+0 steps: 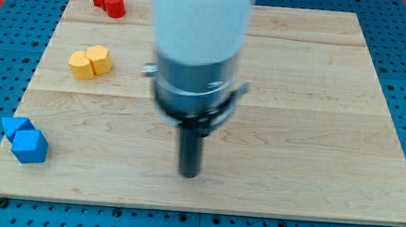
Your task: Move the blue cube to the vertical bottom side of the green circle
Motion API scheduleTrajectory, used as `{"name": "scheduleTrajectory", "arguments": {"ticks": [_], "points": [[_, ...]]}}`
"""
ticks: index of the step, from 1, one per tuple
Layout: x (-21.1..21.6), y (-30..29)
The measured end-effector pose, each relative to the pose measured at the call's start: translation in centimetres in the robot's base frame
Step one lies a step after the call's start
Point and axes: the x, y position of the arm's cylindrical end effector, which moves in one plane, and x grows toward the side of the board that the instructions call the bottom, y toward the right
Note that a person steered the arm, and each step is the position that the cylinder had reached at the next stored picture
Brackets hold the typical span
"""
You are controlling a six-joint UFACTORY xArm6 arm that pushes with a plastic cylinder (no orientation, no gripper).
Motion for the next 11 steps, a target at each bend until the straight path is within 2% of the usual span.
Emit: {"name": "scheduleTrajectory", "arguments": {"ticks": [2, 3, 5, 6, 7, 11], "points": [[1.1, -21.4], [0.3, -26.1], [-1.5, -16.8], [-2.9, -14.3], [-5.5, -14.3], [-4.6, 5.4]]}}
